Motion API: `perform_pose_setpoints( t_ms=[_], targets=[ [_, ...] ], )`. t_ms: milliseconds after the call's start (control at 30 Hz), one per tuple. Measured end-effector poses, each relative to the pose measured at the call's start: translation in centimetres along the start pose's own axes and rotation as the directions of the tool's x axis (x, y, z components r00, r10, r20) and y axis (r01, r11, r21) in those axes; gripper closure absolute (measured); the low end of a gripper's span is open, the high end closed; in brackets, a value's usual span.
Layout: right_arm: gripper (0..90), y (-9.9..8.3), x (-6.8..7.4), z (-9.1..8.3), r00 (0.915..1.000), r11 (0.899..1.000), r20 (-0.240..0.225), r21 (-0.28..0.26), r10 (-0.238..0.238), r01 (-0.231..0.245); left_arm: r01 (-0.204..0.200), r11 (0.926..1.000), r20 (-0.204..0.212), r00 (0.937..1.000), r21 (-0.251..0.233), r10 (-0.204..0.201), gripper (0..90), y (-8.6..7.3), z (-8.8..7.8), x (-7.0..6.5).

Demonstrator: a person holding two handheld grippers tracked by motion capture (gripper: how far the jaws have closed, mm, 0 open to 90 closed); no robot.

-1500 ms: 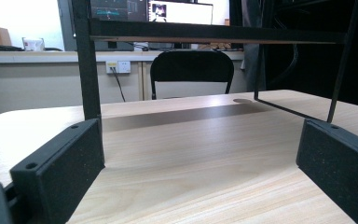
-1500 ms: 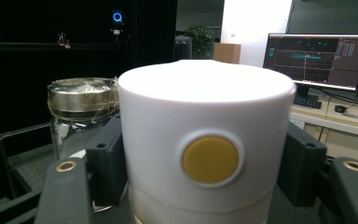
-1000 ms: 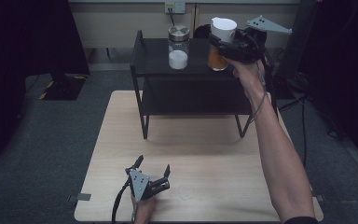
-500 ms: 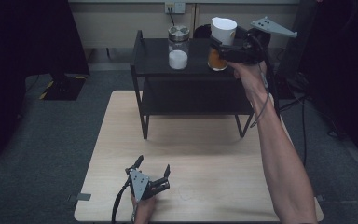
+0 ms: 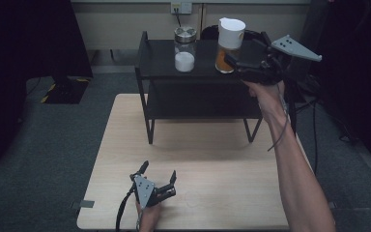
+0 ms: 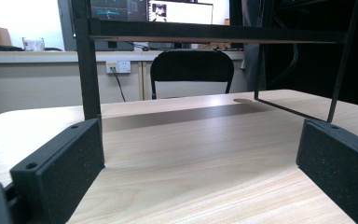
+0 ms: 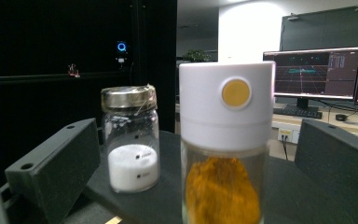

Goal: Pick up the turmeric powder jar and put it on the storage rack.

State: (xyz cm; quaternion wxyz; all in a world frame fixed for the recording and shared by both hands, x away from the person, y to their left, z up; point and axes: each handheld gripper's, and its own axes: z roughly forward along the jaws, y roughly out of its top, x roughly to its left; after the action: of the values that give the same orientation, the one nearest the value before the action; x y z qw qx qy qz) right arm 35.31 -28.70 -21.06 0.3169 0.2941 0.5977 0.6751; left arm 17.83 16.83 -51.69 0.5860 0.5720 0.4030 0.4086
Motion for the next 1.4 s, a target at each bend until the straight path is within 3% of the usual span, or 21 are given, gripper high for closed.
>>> perform_pose_setpoints(
  t_ms=[233, 600, 833, 933, 1067, 1200, 1333, 1400],
  targets=[
    [0.0, -2.2, 0.5, -4.0, 0.9999, 0.999, -0.012, -0.033, 0.012, -0.012, 0.000, 1.0000, 0.000, 1.0000, 0.000, 0.000, 0.2, 0.0, 0.0, 0.0],
    [0.0, -6.5, 1.3, -10.1, 0.9996, 0.998, 0.028, -0.058, 0.012, -0.010, 0.000, 1.0000, 0.000, 1.0000, 0.000, 0.000, 0.2, 0.0, 0.0, 0.0],
    [0.0, -11.7, 3.0, -13.7, 0.9965, 0.995, 0.076, -0.092, 0.035, -0.028, 0.000, 1.0000, 0.001, 1.0000, -0.001, 0.000, 0.2, 0.0, 0.0, 0.0],
    [0.0, -14.2, 3.9, -15.3, 0.9936, 0.997, 0.106, -0.072, 0.040, -0.032, 0.000, 1.0000, 0.001, 1.0000, 0.000, 0.000, 0.1, 0.0, 0.0, 0.0],
    [0.0, -17.8, 5.8, -17.4, 0.9870, 0.999, 0.159, -0.048, 0.024, -0.017, 0.000, 1.0000, 0.001, 1.0000, -0.001, 0.000, 0.1, 0.0, 0.0, 0.0],
    [0.0, -21.3, 7.9, -18.8, 0.9772, 0.999, 0.209, 0.003, -0.038, 0.038, 0.000, 1.0000, 0.001, 1.0000, -0.001, 0.000, 0.1, 0.0, 0.0, 0.0],
    [0.0, -23.9, 9.4, -19.2, 0.9632, 0.997, 0.260, 0.046, -0.067, 0.057, 0.000, 1.0000, 0.001, 1.0000, -0.001, 0.000, 0.1, 0.0, 0.0, 0.0],
    [0.0, -24.7, 10.2, -19.2, 0.9521, 0.994, 0.289, 0.078, -0.099, 0.080, 0.000, 1.0000, 0.000, 1.0000, -0.001, 0.000, 0.1, 0.0, -0.1, 0.0]
  ],
)
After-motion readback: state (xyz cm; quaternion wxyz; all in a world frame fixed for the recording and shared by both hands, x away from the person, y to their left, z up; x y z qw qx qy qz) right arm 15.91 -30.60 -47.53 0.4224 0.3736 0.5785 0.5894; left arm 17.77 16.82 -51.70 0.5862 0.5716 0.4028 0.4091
